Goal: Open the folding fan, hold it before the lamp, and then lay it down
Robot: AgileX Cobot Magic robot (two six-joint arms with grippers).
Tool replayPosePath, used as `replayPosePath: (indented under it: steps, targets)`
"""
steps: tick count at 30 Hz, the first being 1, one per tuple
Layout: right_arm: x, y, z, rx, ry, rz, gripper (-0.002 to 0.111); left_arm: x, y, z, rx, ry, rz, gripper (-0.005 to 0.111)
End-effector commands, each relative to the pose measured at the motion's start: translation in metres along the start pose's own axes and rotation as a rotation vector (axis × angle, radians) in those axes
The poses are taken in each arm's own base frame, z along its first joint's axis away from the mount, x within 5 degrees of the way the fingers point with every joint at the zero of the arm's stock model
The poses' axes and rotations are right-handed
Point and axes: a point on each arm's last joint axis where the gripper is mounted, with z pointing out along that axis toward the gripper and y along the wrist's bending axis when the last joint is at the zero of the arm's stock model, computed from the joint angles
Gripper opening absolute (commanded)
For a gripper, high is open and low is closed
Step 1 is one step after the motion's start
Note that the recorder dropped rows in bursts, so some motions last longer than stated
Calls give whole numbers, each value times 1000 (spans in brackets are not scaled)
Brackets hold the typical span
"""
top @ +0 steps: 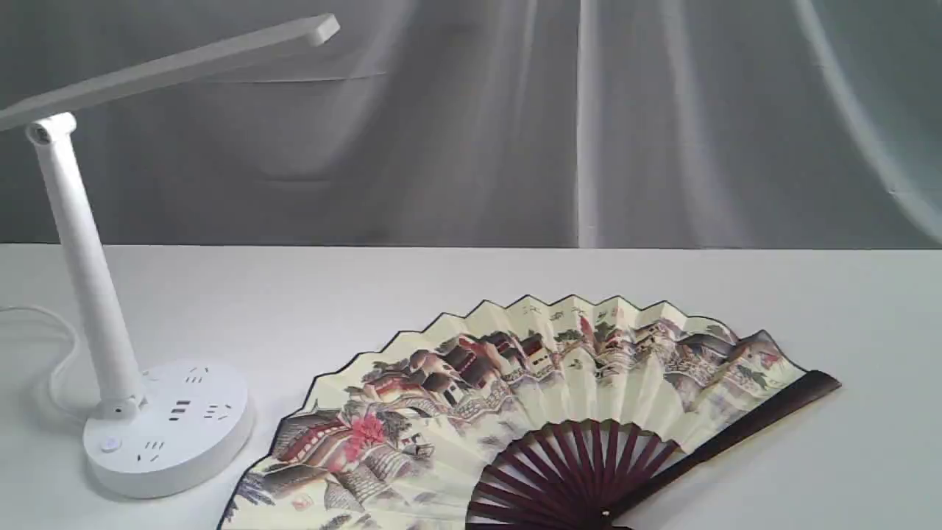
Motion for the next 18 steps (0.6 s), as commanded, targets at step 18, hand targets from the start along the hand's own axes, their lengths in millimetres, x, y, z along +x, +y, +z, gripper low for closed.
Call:
replayPosePath:
  steps: [18]
  targets:
    - [41,3,-86,34,-282,-16,0,50,7,-108,37,-407,21,0]
